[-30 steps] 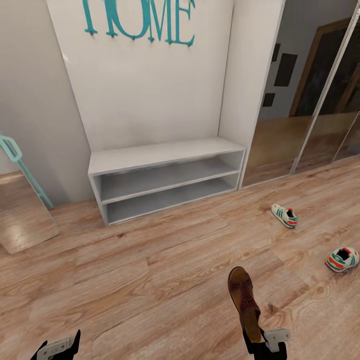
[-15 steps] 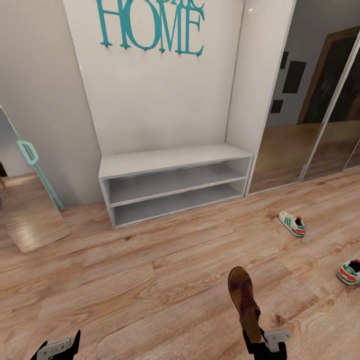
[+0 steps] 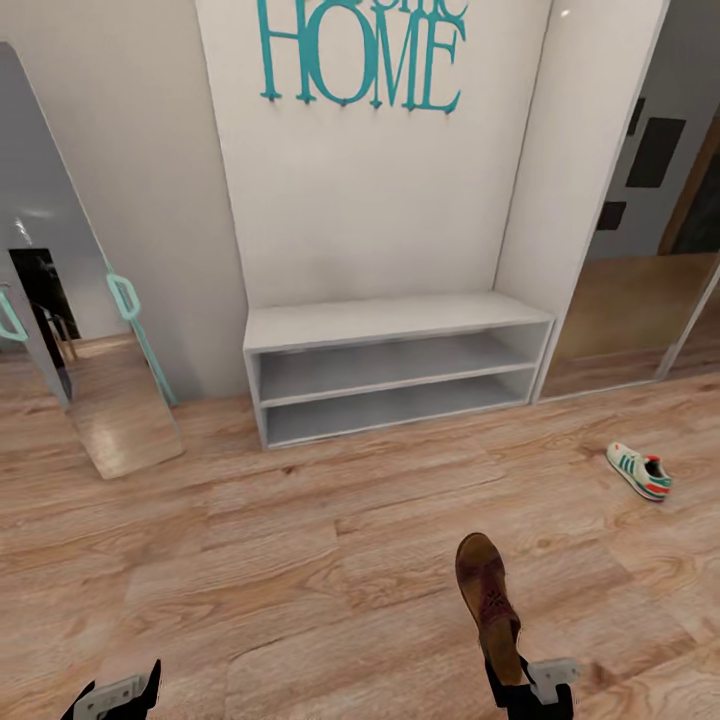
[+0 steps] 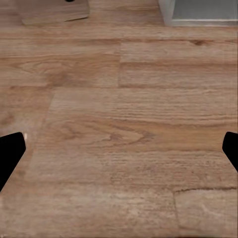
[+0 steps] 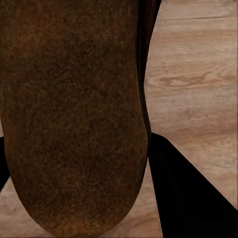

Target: Pick up the two gym shoes and the two sandals from the corridor floor and place them onto the hallstand (shoe rack) in the corridor, making sure they are on the rack and not on the floor. Arrange them so the two gym shoes are next to each other and the two sandals are next to each other.

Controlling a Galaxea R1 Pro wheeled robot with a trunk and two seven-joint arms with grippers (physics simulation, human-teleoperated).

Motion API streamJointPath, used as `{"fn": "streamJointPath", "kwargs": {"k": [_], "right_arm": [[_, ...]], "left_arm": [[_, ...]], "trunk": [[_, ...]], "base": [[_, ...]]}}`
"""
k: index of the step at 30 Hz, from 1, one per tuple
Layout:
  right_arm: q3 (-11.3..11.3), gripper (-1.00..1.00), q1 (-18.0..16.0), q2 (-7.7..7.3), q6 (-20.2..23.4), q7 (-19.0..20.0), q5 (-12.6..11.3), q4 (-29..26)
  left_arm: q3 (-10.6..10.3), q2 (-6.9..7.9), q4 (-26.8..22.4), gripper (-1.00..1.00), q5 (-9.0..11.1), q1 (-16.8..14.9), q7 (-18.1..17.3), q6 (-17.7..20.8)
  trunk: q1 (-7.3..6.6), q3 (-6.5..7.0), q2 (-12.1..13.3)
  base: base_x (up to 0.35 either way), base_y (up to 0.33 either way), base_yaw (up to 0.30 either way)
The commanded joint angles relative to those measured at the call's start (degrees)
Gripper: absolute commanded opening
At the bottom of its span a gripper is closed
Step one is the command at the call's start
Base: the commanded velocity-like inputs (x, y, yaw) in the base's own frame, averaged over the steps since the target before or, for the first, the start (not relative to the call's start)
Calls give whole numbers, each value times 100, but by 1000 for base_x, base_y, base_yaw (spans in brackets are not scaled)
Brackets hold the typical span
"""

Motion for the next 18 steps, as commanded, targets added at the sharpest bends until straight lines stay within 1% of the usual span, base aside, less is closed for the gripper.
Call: {"fn": "streamJointPath", "kwargs": {"k": [1,8,18], "right_arm": [[-2,-100,-1,-1,-11,26,-27,2],[-2,-100,-1,1,-11,24,-30,-2],[-2,-100,-1,1,-11,30,-31,-12]], "left_arm": [[15,-2,6,100,40,-6,-55,-9],[15,-2,6,100,41,-4,-55,-9],[7,-2,6,100,49,-4,-65,-9]], "trunk": [[-1,-5,-2],[-1,-12,-2],[-1,-61,-2]], "base": [[0,0,275],[0,0,272],[0,0,234]]}}
